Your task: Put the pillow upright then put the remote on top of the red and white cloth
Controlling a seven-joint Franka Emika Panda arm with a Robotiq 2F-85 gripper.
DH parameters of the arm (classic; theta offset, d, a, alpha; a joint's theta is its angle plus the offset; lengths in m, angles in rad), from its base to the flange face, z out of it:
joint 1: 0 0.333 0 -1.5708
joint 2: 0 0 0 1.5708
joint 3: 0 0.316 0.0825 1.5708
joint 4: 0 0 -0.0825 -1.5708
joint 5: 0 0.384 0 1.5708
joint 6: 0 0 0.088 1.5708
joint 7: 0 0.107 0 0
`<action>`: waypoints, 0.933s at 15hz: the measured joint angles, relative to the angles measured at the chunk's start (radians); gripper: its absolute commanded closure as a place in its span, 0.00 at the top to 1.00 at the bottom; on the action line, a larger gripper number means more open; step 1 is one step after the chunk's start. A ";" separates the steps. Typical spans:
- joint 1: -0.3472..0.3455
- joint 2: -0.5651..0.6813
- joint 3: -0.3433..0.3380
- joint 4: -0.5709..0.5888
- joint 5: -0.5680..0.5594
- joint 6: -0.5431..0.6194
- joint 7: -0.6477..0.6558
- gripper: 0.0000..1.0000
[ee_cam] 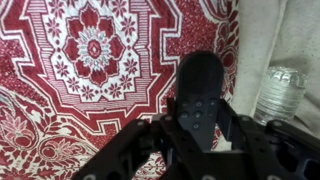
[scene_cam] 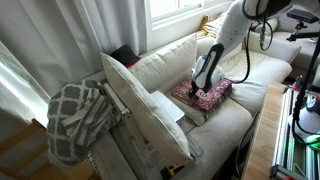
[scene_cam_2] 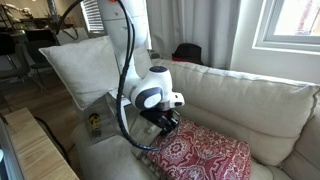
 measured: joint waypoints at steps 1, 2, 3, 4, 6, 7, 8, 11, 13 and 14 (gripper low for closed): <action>-0.002 0.019 0.002 0.018 -0.004 0.010 -0.001 0.18; -0.002 0.036 0.002 0.036 -0.008 0.017 -0.001 0.18; -0.002 0.052 0.002 0.052 -0.011 0.019 -0.001 0.21; -0.002 0.066 0.002 0.066 -0.012 0.019 -0.001 0.68; 0.000 0.087 0.000 0.087 -0.013 0.019 -0.001 0.76; 0.002 0.089 -0.001 0.090 -0.013 0.025 -0.001 0.82; 0.004 0.087 -0.002 0.090 -0.013 0.041 -0.001 0.89; 0.018 0.050 -0.012 0.057 -0.013 0.109 0.001 1.00; 0.026 -0.015 -0.017 -0.011 -0.013 0.138 0.009 1.00; 0.031 -0.061 -0.022 -0.056 -0.013 0.140 0.019 1.00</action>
